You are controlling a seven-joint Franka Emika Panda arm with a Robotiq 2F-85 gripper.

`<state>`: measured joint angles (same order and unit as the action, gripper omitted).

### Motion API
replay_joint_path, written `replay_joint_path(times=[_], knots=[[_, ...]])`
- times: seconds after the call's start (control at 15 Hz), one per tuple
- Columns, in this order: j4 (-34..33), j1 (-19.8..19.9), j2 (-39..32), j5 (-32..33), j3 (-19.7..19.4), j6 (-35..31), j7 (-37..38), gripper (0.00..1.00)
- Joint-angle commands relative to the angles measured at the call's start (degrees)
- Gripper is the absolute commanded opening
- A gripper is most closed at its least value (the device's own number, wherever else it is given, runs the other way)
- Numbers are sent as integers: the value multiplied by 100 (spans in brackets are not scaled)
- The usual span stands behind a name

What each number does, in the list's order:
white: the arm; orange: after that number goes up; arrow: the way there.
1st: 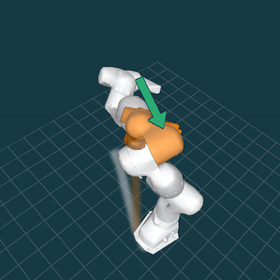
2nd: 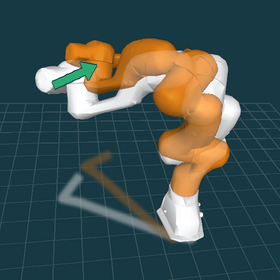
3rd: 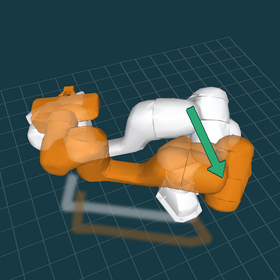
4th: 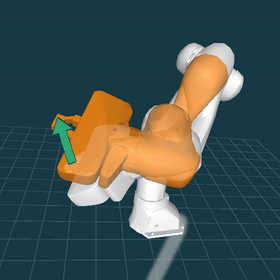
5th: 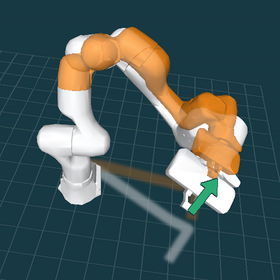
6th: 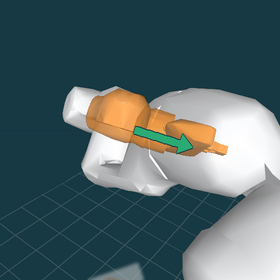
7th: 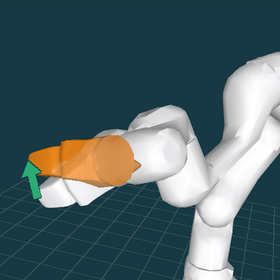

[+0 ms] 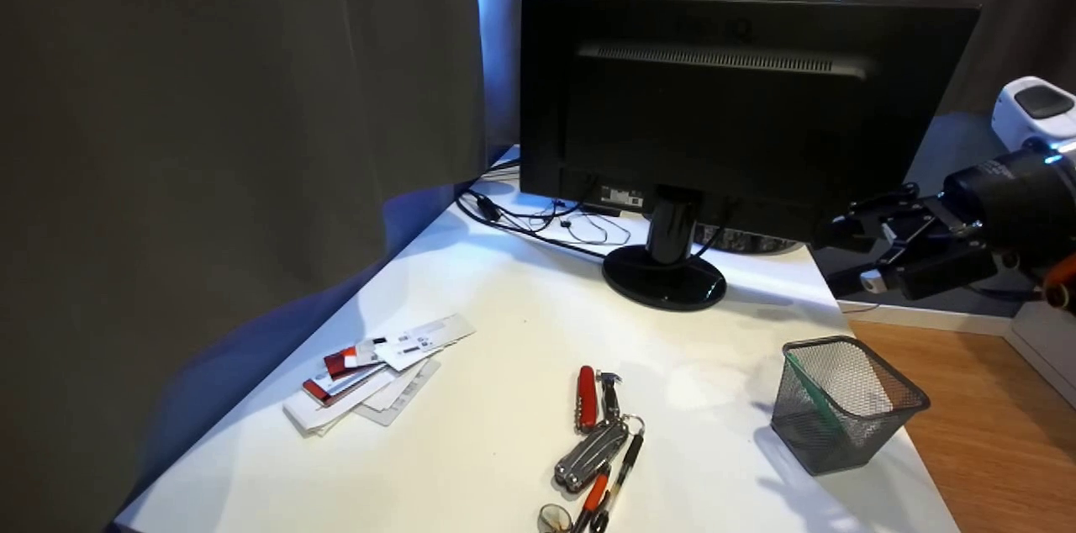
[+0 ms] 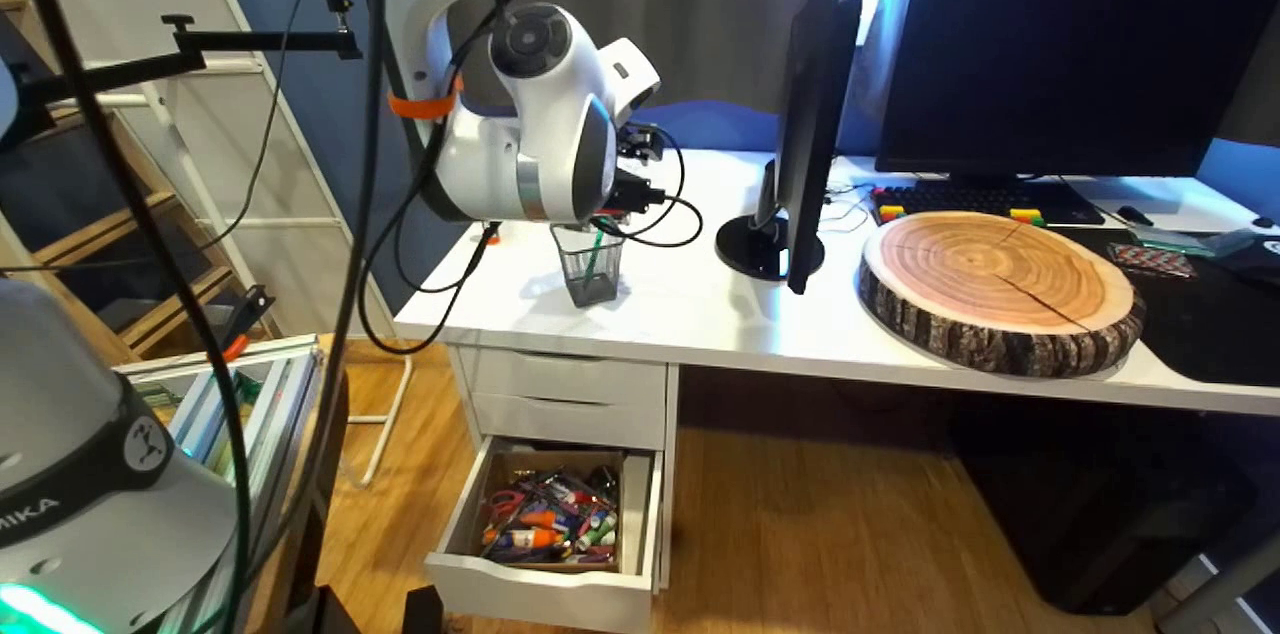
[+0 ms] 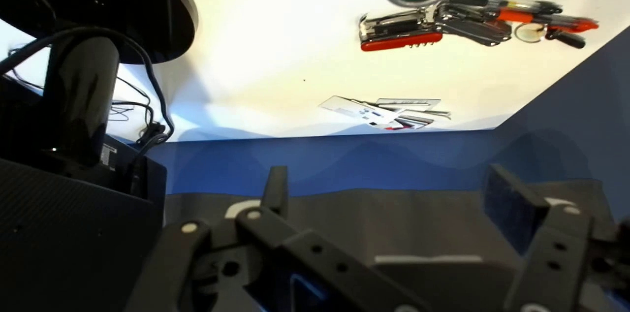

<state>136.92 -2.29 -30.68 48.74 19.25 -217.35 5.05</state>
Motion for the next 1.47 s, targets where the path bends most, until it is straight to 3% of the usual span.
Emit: replay_joint_path(times=[0.0,0.27,0.4,0.73,1.33,1.4], knots=[[239,389,824,864,443,1100,1125,100],[202,994,1083,1949,1249,2175,2318,100],[212,1263,1122,2130,1638,2593,2542,100],[280,2052,1081,1765,2679,3354,2100,100],[281,3811,902,938,4602,4293,1111,100],[236,3452,922,1194,4204,4089,1397,100]])
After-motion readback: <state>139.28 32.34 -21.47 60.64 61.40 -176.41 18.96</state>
